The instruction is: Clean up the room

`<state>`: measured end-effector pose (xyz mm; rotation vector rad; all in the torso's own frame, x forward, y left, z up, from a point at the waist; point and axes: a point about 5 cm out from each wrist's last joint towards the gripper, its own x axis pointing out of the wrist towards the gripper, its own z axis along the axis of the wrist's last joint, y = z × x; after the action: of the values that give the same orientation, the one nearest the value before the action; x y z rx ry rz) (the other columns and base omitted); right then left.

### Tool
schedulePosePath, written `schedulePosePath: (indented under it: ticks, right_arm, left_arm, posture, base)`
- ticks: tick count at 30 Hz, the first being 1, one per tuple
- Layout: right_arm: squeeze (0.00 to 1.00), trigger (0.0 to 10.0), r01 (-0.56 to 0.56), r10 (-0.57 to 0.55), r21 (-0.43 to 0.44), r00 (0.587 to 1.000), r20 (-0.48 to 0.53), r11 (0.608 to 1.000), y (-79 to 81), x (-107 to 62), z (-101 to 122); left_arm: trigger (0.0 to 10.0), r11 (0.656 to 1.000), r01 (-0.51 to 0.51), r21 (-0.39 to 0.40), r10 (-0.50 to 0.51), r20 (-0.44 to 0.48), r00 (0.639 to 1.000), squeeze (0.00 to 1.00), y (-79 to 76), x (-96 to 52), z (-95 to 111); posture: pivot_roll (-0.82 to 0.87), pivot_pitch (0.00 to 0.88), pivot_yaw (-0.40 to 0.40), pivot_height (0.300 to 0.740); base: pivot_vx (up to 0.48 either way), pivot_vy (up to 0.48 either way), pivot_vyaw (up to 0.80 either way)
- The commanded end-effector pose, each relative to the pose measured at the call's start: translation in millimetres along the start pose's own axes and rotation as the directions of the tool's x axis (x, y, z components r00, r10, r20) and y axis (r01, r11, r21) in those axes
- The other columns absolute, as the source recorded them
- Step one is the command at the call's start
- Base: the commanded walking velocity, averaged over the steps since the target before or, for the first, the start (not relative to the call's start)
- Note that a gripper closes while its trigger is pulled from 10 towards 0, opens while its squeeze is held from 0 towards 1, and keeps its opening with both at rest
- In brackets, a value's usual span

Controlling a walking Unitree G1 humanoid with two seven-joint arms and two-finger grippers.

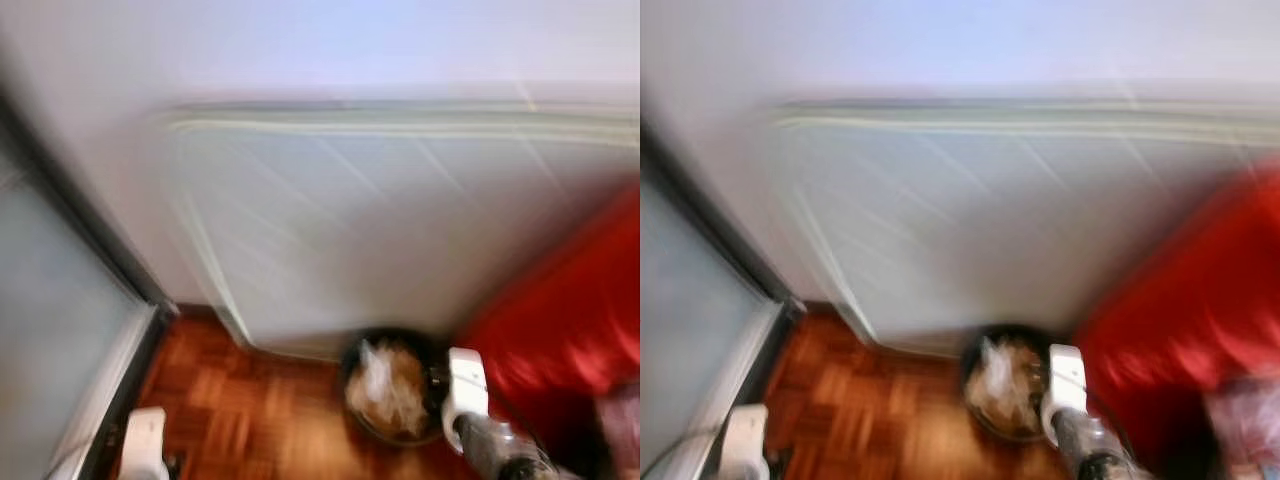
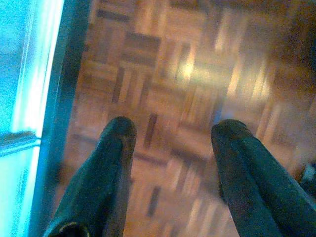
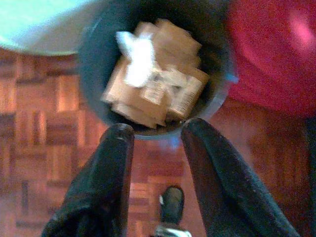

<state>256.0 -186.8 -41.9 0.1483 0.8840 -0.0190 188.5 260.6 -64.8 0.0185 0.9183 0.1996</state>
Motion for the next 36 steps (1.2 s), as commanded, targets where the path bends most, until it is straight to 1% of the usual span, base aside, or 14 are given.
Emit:
schedulePosePath:
  ticks: [1, 8, 9, 10, 12, 15, 16, 17, 19, 21, 23, 29, 31, 36]
  right_arm:
    - [0.0, 10.0, 0.027, -0.026, 0.008, 0.999, -0.033, 1.0, -9.5, -2.0, -11.0]
    - [0.0, 10.0, 0.023, -0.023, 0.009, 0.999, -0.032, 1.0, -8.1, -1.7, -10.1]
    - [0.0, 10.0, 0.029, -0.028, 0.029, 0.999, -0.017, 0.999, -8.2, -1.7, -9.3]
    - [0.0, 10.0, 0.041, -0.041, 0.048, 0.999, -0.001, 0.998, -8.5, -1.6, -8.3]
    - [0.0, 10.0, 0.047, -0.047, 0.056, 0.999, 0.004, 0.997, -8.8, -1.7, -7.9]
    - [0.0, 10.0, 0.047, -0.047, 0.056, 0.999, 0.011, 0.997, -9.0, -1.7, -7.0]
    - [0.0, 10.0, 0.043, -0.043, 0.04, 0.999, 0.002, 0.998, -8.8, -1.6, -7.1]
    - [0.0, 10.0, 0.042, -0.043, 0.062, 0.999, 0.002, 0.997, -8.2, -1.5, -7.3]
    - [0.0, 10.0, 0.037, -0.037, 0.039, 0.999, -0.001, 0.999, -8.3, -1.6, -6.8]
    - [0.0, 10.0, 0.037, -0.037, 0.042, 0.999, -0.001, 0.998, -8.1, -1.5, -6.6]
    - [0.0, 10.0, 0.035, -0.035, 0.042, 0.999, -0.002, 0.999, -8.0, -1.5, -6.7]
    - [0.0, 10.0, 0.034, -0.034, 0.039, 0.999, -0.003, 0.999, -8.2, -1.5, -6.2]
    - [0.0, 10.0, 0.033, -0.032, 0.035, 0.999, -0.004, 0.999, -8.1, -1.5, -6.1]
    - [0.0, 10.0, 0.032, -0.032, 0.034, 0.999, -0.006, 0.999, -8.3, -1.5, -6.3]
  left_arm:
    - [10.0, 1.0, 0.025, 0.01, -0.026, 0.029, 0.999, 0.0, -9.3, 2.2, 9.4]
    - [10.0, 0.999, 0.031, 0.015, -0.031, 0.033, 0.999, 0.0, -8.4, 2.3, 11.2]
    - [10.0, 0.999, 0.031, 0.011, -0.032, 0.035, 0.999, 0.0, -8.6, 2.3, 11.2]
    - [10.0, 0.999, 0.031, 0.007, -0.031, 0.038, 0.999, 0.0, -8.5, 2.3, 11.4]
    - [10.0, 1.0, 0.03, 0.006, -0.031, 0.038, 0.999, 0.0, -8.6, 2.3, 11.5]
    - [10.0, 1.0, 0.03, 0.008, -0.031, 0.04, 0.999, 0.0, -8.8, 2.4, 12.2]
    - [10.0, 1.0, 0.029, 0.008, -0.03, 0.041, 0.999, 0.0, -8.7, 2.4, 12.5]
    - [10.0, 1.0, 0.029, 0.008, -0.029, 0.042, 0.999, 0.0, -8.4, 2.5, 13.1]
    - [10.0, 1.0, 0.029, 0.009, -0.029, 0.043, 0.999, 0.0, -8.6, 2.5, 13.2]
    - [10.0, 0.999, 0.029, 0.025, -0.03, 0.049, 0.998, 0.0, -8.4, 2.5, 14.5]
    - [10.0, 1.0, 0.029, 0.013, -0.029, 0.048, 0.998, 0.0, -8.5, 2.5, 14.0]
    - [10.0, 1.0, 0.029, 0.002, -0.029, 0.049, 0.998, 0.0, -9.0, 2.6, 14.2]
    - [10.0, 1.0, 0.029, -0.013, -0.028, 0.055, 0.998, 0.0, -9.0, 2.6, 14.5]
    - [10.0, 0.999, 0.032, -0.009, -0.032, 0.056, 0.998, 0.0, -9.3, 2.6, 14.6]
  posture:
    - [0.09, 0.0, 0.024, 0.74]
    - [0.1, 0.0, 0.027, 0.74]
    - [0.1, 0.0, 0.027, 0.74]
    - [0.1, 0.0, 0.025, 0.74]
    - [0.1, 0.0, 0.025, 0.74]
    - [0.1, 0.0, 0.024, 0.74]
    - [0.1, 0.0, 0.024, 0.74]
    - [0.1, 0.0, 0.023, 0.74]
    - [0.1, 0.0, 0.023, 0.74]
    - [0.11, 0.0, 0.02, 0.74]
    - [0.11, 0.0, 0.02, 0.74]
    - [0.11, 0.0, 0.02, 0.74]
    - [0.11, 0.0, 0.019, 0.74]
    - [0.11, 0.0, 0.019, 0.74]
  base:
    - [0.0, 0.0, -0.79]
    - [0.0, 0.0, -0.79]
    - [0.0, 0.0, -0.78]
    - [0.0, 0.0, 0.0]
    - [0.0, 0.0, 0.0]
    - [0.0, 0.0, 0.0]
    - [0.0, 0.0, 0.0]
    - [0.0, 0.0, -0.78]
    - [0.0, 0.0, -0.77]
    - [0.0, -0.148, -0.76]
    - [0.0, -0.388, -0.76]
    - [0.0, 0.0, -0.76]
    - [0.0, 0.0, -0.76]
    - [0.0, 0.0, -0.76]
